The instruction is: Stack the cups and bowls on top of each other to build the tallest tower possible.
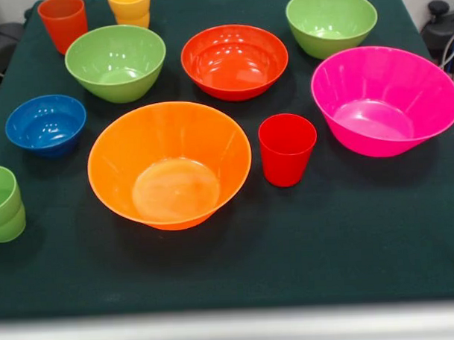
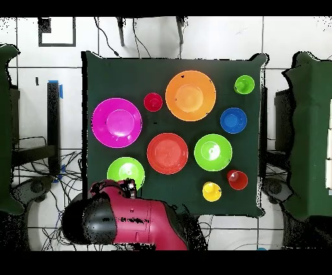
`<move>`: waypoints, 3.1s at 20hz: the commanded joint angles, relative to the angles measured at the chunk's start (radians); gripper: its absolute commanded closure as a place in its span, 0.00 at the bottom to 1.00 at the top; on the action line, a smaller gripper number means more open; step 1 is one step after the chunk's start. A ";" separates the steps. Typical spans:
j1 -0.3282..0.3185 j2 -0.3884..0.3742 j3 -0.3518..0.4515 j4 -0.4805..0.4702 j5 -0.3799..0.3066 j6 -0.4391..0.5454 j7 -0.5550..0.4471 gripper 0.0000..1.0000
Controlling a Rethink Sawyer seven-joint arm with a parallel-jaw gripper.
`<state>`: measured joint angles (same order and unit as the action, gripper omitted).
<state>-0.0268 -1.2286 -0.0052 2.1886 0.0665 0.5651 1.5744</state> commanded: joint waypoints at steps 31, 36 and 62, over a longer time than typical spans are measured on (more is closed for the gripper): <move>0.023 0.148 0.021 0.136 0.024 -0.221 0.229 0.00; 0.048 0.281 -0.001 -0.106 0.023 -0.128 0.236 0.00; 0.018 0.512 -0.003 -0.394 0.013 -0.129 0.188 0.00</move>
<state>0.0099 -0.8242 -0.0535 1.9039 0.1033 0.3842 1.6629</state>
